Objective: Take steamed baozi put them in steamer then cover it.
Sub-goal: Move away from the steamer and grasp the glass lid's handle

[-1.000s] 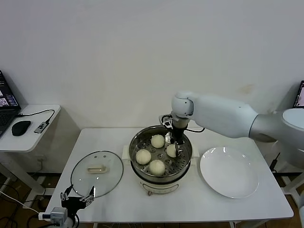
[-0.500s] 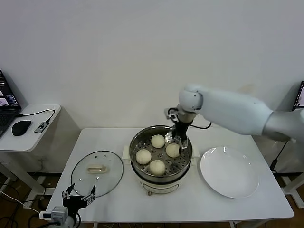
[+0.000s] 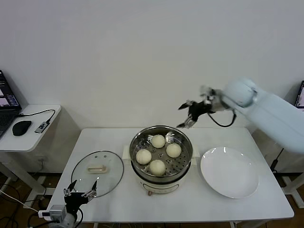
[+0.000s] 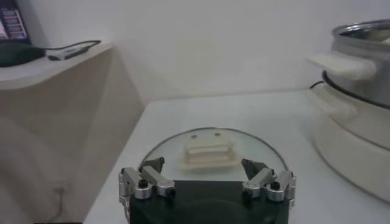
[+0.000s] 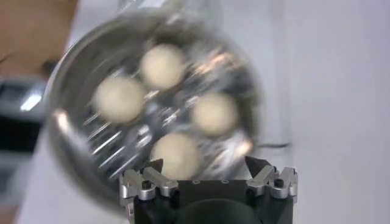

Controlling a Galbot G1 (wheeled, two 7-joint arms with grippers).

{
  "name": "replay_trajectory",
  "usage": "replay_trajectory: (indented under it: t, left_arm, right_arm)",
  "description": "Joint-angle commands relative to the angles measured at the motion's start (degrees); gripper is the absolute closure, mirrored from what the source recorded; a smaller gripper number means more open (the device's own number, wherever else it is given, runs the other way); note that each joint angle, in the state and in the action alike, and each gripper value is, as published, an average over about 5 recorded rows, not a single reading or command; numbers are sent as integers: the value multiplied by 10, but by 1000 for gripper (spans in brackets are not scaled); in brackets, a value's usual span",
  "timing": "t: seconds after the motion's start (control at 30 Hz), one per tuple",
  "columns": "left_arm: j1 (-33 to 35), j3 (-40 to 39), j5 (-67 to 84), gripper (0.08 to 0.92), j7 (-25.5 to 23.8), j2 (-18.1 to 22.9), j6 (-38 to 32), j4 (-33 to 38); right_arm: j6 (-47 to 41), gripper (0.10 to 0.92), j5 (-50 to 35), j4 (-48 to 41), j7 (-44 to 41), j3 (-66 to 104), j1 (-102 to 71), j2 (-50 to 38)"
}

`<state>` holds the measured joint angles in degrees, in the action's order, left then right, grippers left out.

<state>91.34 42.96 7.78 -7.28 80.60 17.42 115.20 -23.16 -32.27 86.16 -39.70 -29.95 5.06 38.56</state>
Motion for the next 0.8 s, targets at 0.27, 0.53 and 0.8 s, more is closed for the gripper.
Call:
replay_trajectory:
  t: [0.27, 0.53, 0.8]
  left_arm:
    - [-66, -18, -77, 177, 15, -30, -57, -53]
    - [-104, -22, -139, 177, 17, -49, -91, -96]
    - [-120, -25, -359, 177, 43, -62, -180, -130]
  right_arm:
    - [103, 203, -88, 208, 345, 711, -711, 45]
    - [181, 203, -84, 206, 338, 787, -836, 225]
    - [215, 203, -65, 188, 313, 790, -876, 297]
